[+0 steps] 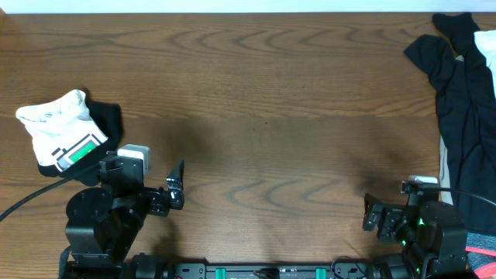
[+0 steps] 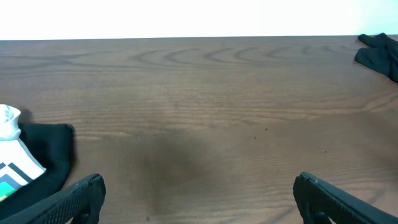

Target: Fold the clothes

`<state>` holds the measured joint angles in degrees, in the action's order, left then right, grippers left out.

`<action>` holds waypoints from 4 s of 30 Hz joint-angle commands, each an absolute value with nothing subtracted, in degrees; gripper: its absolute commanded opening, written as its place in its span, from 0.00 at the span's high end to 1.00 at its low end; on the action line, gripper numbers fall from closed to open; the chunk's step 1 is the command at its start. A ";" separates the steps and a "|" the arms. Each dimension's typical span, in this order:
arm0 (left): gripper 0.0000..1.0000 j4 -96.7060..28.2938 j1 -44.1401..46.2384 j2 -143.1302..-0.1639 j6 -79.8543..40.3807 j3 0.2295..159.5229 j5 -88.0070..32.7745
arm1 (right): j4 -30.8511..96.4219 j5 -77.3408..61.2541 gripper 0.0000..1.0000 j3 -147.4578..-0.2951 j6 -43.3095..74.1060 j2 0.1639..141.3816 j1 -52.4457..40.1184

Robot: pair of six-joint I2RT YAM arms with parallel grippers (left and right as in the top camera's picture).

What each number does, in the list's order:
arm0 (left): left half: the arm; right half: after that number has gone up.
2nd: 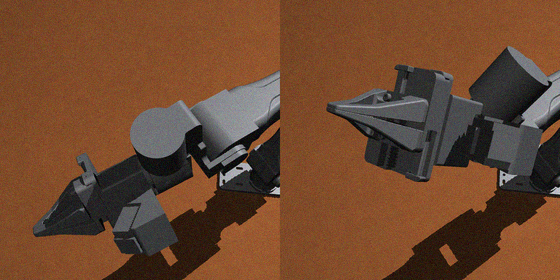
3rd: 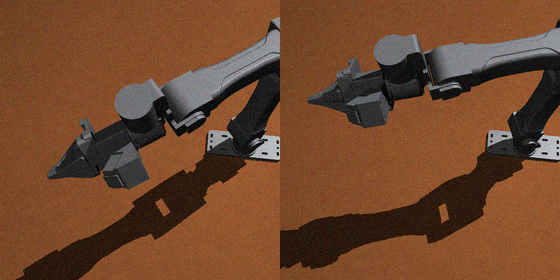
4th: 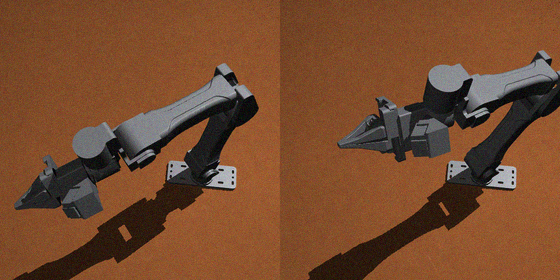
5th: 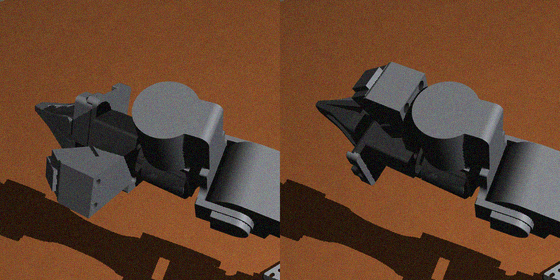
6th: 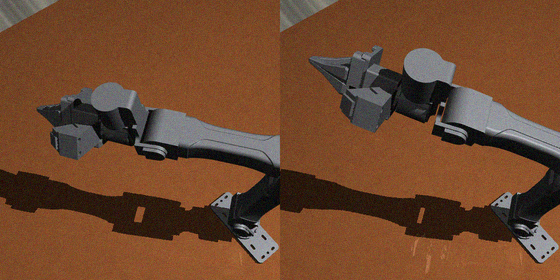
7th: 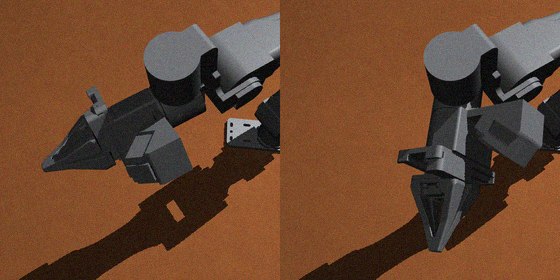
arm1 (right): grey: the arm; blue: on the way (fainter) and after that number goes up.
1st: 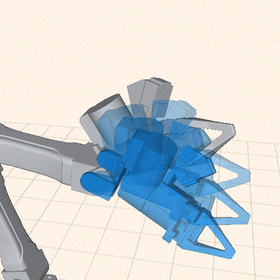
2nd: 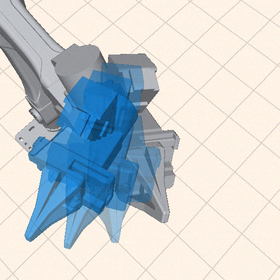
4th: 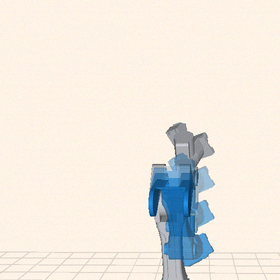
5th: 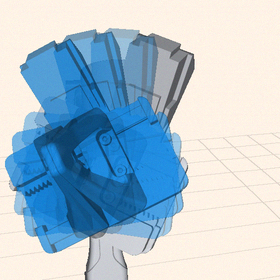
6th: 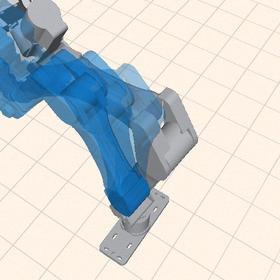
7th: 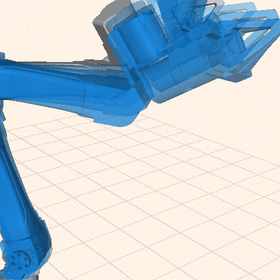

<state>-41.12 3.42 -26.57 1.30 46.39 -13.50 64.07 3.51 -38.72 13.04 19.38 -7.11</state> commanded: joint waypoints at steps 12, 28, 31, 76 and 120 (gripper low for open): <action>0.02 -41.08 3.33 -26.55 1.48 45.95 -13.21 | 62.89 4.69 0.01 -34.98 13.89 7.66 -7.68; 0.02 -41.10 3.33 -26.55 1.48 45.95 -13.19 | 17.69 2.09 0.01 -10.39 -3.16 0.32 -5.96; 0.02 -41.10 3.33 -26.55 1.48 45.95 -13.19 | 1.69 1.63 0.01 -1.58 -3.05 0.32 -5.96; 0.02 -43.44 3.27 -17.58 4.29 41.19 -7.92 | 4.10 -1.74 0.01 -0.32 -2.85 0.38 -6.02; 0.02 -3.49 3.18 -0.23 4.25 0.27 -5.91 | 4.10 -1.74 0.01 -0.32 -2.85 0.38 -6.02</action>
<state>-2.70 3.42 -0.67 3.49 1.89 -5.98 3.95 -1.52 -0.47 -2.15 0.69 -6.44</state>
